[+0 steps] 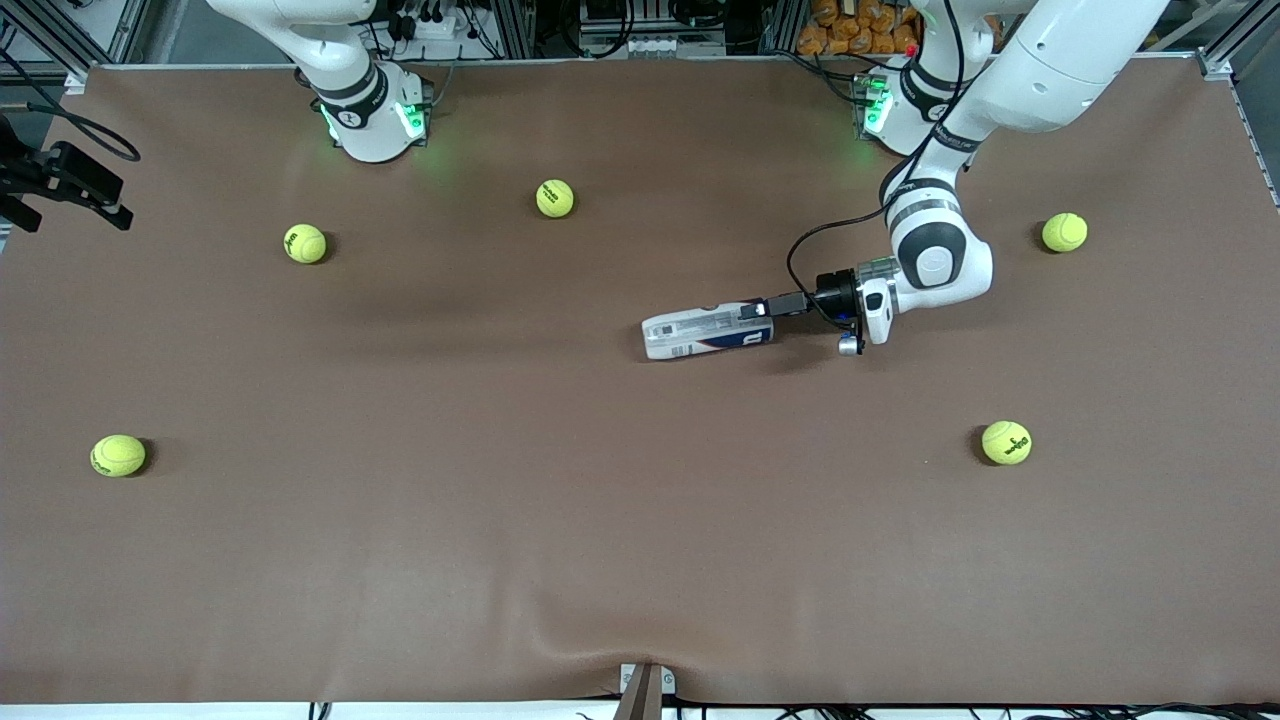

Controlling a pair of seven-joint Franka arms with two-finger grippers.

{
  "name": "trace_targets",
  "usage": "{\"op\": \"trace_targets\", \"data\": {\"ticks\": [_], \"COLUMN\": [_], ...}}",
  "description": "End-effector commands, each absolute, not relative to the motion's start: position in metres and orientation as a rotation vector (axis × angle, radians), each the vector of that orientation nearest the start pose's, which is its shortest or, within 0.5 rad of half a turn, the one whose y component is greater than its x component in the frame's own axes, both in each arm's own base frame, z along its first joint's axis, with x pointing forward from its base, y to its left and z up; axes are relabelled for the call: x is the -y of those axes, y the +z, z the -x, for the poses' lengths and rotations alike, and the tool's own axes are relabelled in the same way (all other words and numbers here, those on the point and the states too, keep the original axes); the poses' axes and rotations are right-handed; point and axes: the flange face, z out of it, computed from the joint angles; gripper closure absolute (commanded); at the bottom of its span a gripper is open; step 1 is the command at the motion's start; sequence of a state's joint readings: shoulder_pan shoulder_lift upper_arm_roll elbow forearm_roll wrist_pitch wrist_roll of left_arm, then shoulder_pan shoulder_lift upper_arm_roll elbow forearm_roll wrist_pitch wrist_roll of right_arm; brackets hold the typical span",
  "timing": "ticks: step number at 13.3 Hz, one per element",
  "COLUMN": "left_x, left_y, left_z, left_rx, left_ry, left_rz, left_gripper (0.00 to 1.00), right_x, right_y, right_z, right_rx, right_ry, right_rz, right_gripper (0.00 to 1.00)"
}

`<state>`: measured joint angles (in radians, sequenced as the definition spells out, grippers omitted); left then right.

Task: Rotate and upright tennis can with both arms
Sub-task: 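Pull the can and tilt its open end upward with the left gripper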

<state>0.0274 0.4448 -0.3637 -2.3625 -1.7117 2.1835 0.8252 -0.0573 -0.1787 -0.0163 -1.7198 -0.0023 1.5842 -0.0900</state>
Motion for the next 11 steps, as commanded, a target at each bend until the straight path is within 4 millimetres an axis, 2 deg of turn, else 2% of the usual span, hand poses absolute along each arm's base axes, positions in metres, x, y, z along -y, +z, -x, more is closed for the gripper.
{"op": "trace_targets", "data": {"ticks": [1,5,6,8,11], "left_x": [0.204,0.207,0.217,0.237,0.288], "left_y": [0.143,0.157,0.161,0.180,0.228], "left_z": [-0.433,-0.442,-0.444,-0.458,-0.466], "left_rx": [-0.394,-0.379,-0.369,-0.404,-0.499], "left_ry": [-0.191,-0.168,-0.179,-0.201,-0.230], "left_rz": [-1.914,-1.910,-1.906,-1.902,-1.956], "left_gripper": [1.00,1.00,1.00,1.00,1.00], "right_x": [0.033,0.031,0.029,0.029,0.030], "right_y": [0.651,0.650,0.650,0.649,0.649], "right_z": [-0.494,-0.495,-0.495,-0.494,-0.494], "right_rx": [0.039,0.046,0.050,0.051,0.048], "right_ry": [-0.074,-0.074,-0.074,-0.067,-0.065], "right_rz": [3.124,3.124,3.124,3.124,3.123], "right_gripper": [0.00,0.00,0.00,0.00,0.00]}}
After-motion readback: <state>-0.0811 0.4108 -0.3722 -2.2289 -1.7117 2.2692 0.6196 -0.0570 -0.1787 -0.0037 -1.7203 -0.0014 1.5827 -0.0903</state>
